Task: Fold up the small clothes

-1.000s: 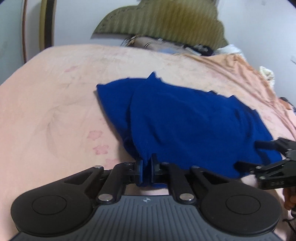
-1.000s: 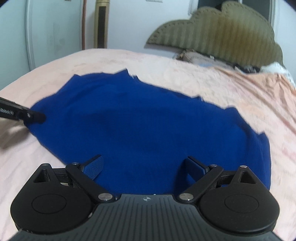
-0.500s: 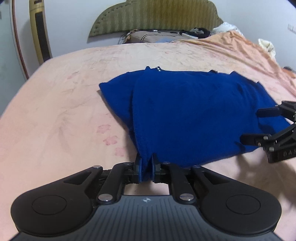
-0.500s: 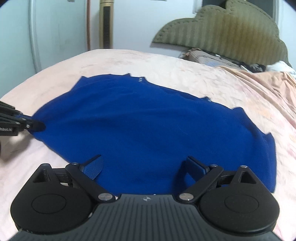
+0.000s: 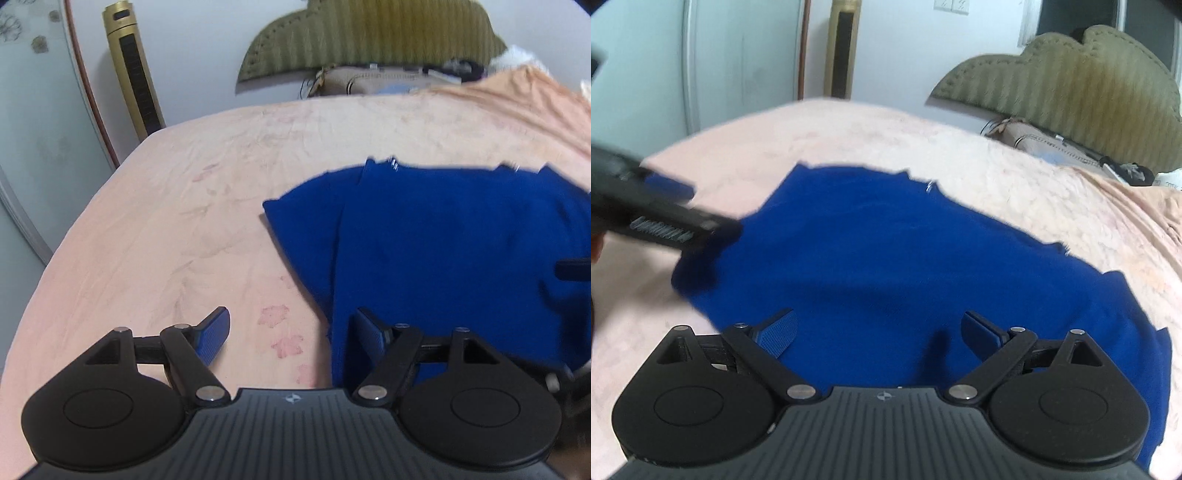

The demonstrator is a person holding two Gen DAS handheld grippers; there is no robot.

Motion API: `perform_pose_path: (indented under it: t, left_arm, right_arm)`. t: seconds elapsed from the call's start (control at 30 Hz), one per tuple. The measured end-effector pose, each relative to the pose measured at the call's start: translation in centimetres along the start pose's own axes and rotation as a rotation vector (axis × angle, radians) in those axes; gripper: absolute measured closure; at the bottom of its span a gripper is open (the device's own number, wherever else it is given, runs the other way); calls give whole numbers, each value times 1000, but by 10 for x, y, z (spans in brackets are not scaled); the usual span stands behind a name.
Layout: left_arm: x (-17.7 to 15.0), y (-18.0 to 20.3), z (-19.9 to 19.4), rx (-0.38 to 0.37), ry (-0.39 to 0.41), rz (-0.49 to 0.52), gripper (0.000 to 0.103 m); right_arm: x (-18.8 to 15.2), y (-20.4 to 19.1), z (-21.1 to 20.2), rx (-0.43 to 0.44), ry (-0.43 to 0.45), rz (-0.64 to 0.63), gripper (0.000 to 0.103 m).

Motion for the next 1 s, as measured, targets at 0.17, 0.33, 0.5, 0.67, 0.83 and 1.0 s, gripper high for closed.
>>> perform_pose_path:
  t: [0.17,0.33,0.5,0.67,0.83,1.0]
  left_arm:
    - [-5,2,5,9,-7,28,27]
    - [-6,0,5,-3,-7,9,27]
    - [-5,0,4,2,-5,8,27]
    - [22,-4,-3,18,55,-10,28]
    - [67,8,21,-55,76,-21,28]
    - [83,15,72,56,31,51,28]
  right_arm:
    - [-11,-6,-9,7,1,-10,7]
    - [-6,-2,-7,9,10,23,7]
    - [-11,-7,-6,25,-7,9,7]
    - [-1,10,-11,-11,48,85,7]
    - [-4,26,-2,-12,12,175,7]
    - [-9,38,-2,-33,17,200,7]
Point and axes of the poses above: each gripper's, at about its wrist camera, not at the fingertips, and z roughly the way its jaws point, y to its right, x to its top, the point moved 8 cm from there along z, roughly the way its jaws point, and after that the axes turned 15 degrees about -x, right-handed, at the moved point
